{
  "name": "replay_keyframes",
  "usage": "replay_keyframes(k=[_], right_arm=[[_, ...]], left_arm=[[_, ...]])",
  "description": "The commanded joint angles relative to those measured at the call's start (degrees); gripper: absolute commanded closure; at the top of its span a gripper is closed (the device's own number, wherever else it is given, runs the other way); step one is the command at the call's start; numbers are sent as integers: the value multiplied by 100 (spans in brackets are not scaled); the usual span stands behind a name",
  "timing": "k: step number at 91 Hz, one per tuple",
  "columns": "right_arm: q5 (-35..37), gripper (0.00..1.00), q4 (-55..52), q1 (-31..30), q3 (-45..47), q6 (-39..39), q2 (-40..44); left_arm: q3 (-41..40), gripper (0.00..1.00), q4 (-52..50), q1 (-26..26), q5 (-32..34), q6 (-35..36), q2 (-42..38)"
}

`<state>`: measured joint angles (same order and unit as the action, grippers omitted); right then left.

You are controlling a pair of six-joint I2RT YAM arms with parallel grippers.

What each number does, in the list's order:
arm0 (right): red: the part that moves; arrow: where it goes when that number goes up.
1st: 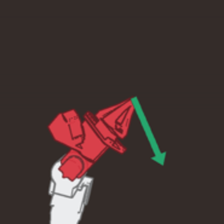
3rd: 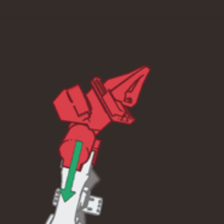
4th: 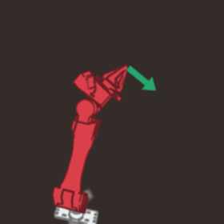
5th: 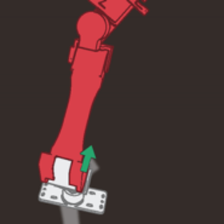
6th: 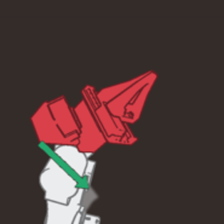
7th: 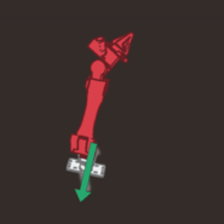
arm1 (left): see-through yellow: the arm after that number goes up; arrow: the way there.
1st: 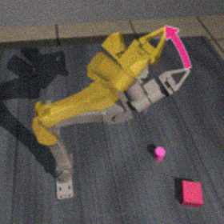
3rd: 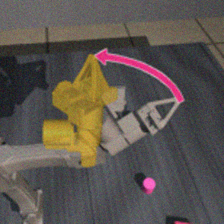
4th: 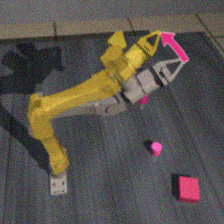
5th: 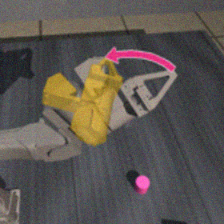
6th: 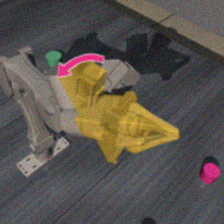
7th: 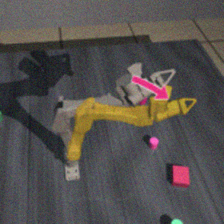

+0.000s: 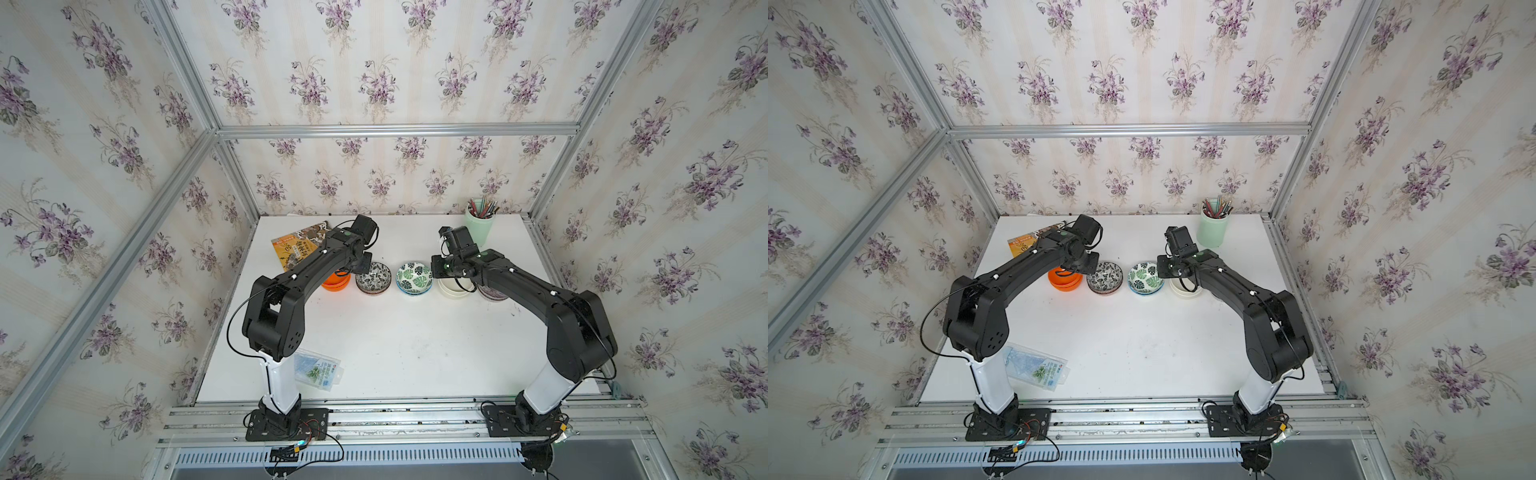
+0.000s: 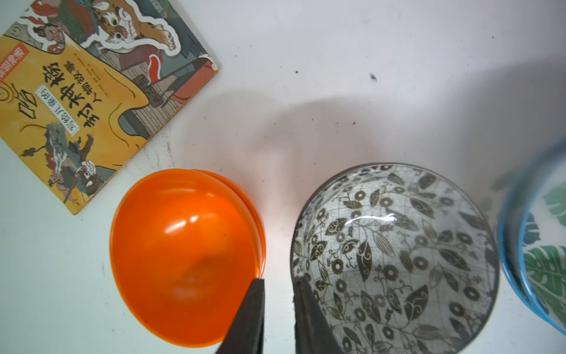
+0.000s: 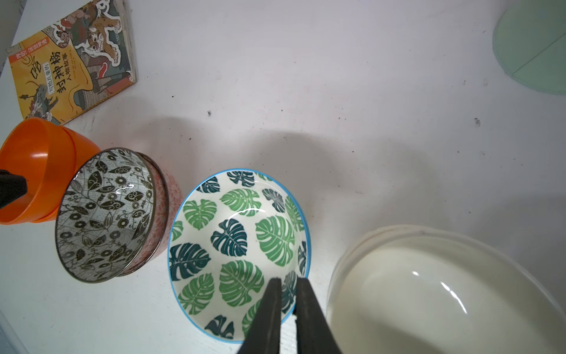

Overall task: Stack the bowls
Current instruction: Adjust the bowl at the center of the board.

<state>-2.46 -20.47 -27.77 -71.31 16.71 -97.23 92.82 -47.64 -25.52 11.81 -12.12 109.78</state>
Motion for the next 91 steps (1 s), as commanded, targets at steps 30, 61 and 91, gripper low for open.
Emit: replay_keyframes(k=[30, 61, 91], right_arm=[[66, 84, 27, -25, -28, -10, 13], [70, 84, 33, -21, -23, -1, 2], [61, 84, 46, -18, -24, 0, -11]], left_arm=[[92, 79, 58, 299, -216, 35, 336], [86, 79, 84, 311, -254, 26, 452], [267, 81, 22, 347, -276, 43, 410]])
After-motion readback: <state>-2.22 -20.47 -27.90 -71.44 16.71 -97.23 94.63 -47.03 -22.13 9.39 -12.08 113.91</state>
